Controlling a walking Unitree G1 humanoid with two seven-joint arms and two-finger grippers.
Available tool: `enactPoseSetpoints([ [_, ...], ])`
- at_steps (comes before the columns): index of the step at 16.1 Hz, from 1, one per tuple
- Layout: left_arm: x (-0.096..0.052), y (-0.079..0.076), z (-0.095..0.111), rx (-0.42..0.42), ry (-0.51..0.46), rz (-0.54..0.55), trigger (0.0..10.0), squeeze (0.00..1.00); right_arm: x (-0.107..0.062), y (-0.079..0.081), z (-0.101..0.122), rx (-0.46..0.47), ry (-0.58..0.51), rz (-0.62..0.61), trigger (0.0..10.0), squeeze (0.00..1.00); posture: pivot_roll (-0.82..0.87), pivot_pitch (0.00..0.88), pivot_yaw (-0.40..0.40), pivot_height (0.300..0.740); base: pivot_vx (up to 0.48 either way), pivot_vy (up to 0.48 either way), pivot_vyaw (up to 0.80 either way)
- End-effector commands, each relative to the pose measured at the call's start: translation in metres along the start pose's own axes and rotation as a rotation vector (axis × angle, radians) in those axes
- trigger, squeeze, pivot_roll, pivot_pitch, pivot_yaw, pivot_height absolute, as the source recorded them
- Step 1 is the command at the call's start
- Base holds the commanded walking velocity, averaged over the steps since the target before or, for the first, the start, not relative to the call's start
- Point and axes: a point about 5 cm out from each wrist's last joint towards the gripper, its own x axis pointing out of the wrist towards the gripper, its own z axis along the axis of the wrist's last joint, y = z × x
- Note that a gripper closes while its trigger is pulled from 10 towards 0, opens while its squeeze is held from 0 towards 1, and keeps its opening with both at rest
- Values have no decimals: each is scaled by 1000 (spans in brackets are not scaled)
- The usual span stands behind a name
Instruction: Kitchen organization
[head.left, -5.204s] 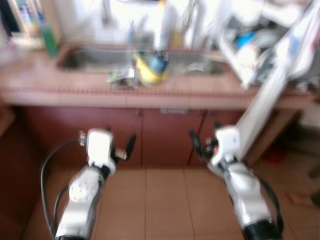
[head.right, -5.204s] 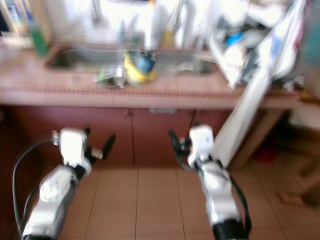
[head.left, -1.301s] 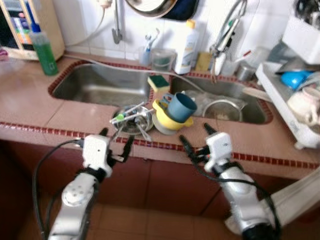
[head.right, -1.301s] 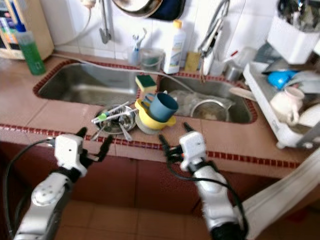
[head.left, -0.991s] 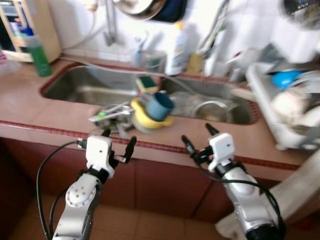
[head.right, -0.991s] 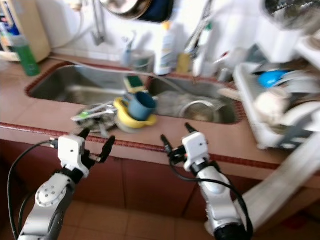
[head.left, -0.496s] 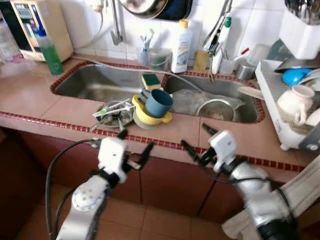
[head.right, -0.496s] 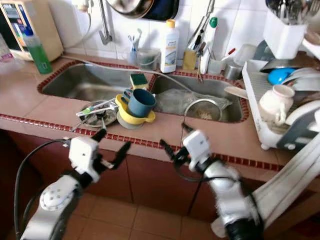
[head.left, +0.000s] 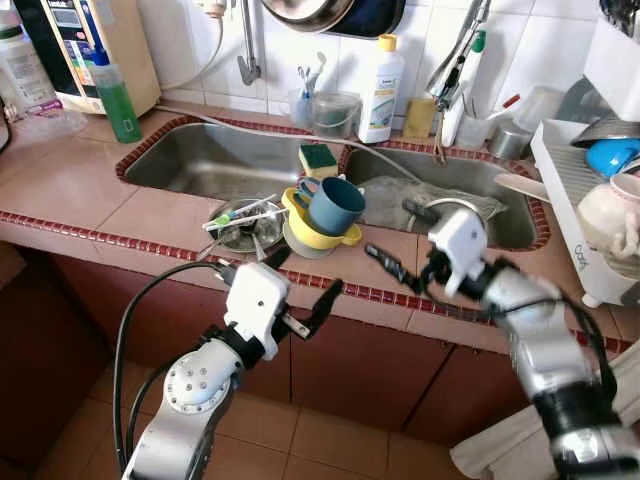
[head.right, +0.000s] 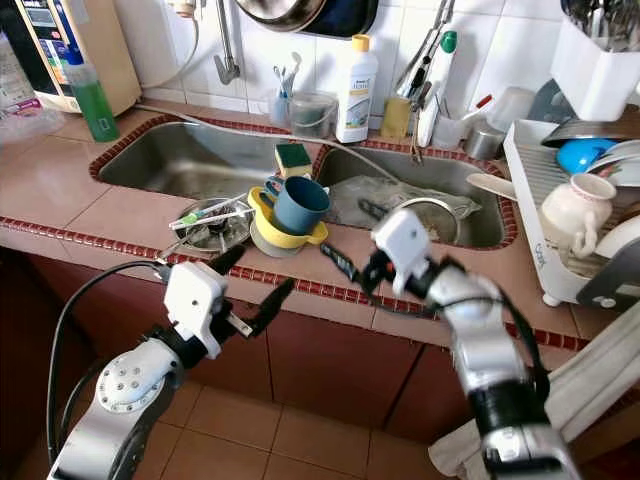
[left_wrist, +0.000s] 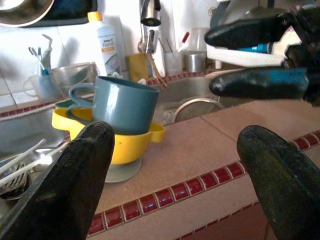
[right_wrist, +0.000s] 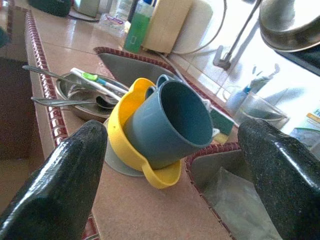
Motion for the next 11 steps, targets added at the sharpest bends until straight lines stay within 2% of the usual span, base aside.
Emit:
enactPoseSetpoints([
  [1,0,-1,-4,11,31,-6,10000,0,0,-6,0,9,12,18,10000,0,-75,20,-29,740,0,0,0],
  [3,3,7,-2,0,45,22,10000,0,5,-15,3,14,19,47,10000,0,-67,20,-35,740,0,0,0],
  [8,0,47,4,67,50,117,10000,0,12,-29,1,40,72,110,10000,0,-59,26,-52,740,0,0,0],
  [11,-4,55,7,76,49,133,10000,0,15,-32,-1,65,94,158,10000,0,-51,34,-66,740,0,0,0],
])
